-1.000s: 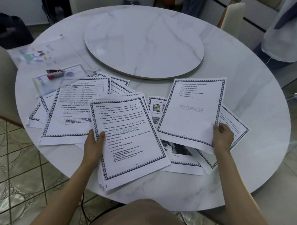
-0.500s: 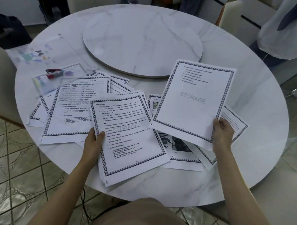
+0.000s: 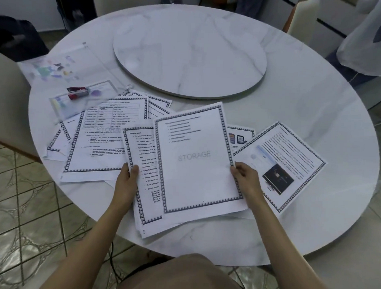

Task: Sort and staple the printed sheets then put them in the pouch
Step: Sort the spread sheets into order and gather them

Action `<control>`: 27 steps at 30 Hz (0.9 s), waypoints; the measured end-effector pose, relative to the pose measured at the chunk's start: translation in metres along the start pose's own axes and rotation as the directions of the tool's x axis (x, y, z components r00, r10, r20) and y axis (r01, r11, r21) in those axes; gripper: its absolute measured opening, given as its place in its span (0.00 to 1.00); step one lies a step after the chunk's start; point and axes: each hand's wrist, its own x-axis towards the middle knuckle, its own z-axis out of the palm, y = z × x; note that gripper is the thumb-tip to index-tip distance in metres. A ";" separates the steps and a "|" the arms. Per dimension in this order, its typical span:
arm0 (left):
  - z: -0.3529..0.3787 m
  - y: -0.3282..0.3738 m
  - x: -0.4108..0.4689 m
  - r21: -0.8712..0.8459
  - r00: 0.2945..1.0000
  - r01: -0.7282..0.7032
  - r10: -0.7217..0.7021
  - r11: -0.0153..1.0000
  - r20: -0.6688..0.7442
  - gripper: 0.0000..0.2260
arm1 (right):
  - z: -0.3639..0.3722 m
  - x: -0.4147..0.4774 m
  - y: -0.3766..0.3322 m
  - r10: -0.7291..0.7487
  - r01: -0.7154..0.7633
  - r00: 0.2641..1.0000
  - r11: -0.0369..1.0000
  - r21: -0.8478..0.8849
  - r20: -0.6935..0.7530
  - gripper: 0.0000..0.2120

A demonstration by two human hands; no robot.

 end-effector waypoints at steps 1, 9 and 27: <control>0.000 0.001 0.000 0.005 1.000 -0.001 0.001 1.000 0.003 0.14 | 0.005 -0.001 -0.001 -0.006 0.006 1.000 1.000 -0.016 0.024 0.04; 0.001 0.001 -0.002 0.073 1.000 -0.030 0.031 0.997 -0.006 0.17 | 0.038 -0.015 -0.010 -0.030 0.042 0.986 0.996 -0.073 0.161 0.03; 0.024 0.066 -0.009 -0.022 0.957 -0.289 0.289 0.957 0.028 0.18 | 0.012 -0.008 -0.054 -0.039 0.008 0.989 0.979 0.205 0.145 0.18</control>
